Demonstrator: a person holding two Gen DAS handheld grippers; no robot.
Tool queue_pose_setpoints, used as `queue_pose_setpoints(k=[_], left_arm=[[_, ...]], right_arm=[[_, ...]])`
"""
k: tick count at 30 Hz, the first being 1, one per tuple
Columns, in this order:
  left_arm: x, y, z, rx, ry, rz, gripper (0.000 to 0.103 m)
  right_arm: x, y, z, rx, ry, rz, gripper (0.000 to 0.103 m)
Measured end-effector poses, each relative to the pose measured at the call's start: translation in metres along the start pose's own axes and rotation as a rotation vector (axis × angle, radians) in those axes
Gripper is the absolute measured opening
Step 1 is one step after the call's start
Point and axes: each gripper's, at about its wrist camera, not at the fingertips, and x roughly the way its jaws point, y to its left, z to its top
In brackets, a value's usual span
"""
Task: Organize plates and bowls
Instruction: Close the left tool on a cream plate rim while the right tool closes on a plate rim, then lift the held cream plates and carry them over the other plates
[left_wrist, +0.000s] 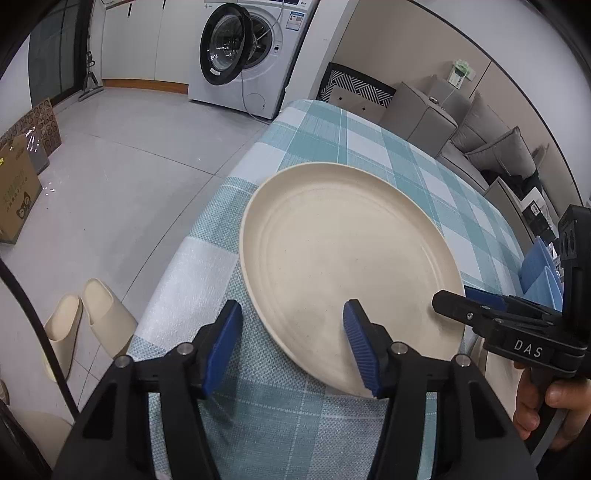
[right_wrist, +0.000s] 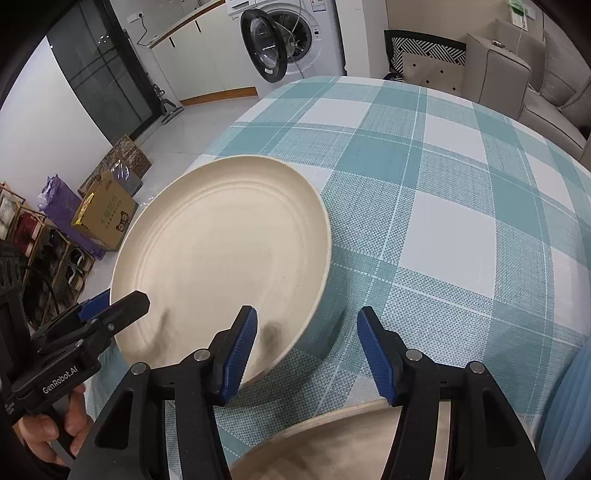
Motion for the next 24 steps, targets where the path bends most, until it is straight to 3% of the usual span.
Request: queue_pose_setpoints(k=[10,19,24], left_arm=[[0.0033,0.0014,-0.0013,0.005,-0.003,0.008,0.034],[0.0018,0.0064,-0.0021,-0.002,-0.020,0.025,0.022],[0.0013,0.0058,-0.0019,0.003,-0.020,0.026,0.021]], right_arm=[[-0.0010,0.0057,-0.0001,-0.025,-0.019,-0.010,0.038],[-0.0031,0.0053,0.0023,-0.031,-0.045,-0.029,0.024],[-0.0023,0.0098,0.0003,-0.063,-0.053,-0.056,0.018]])
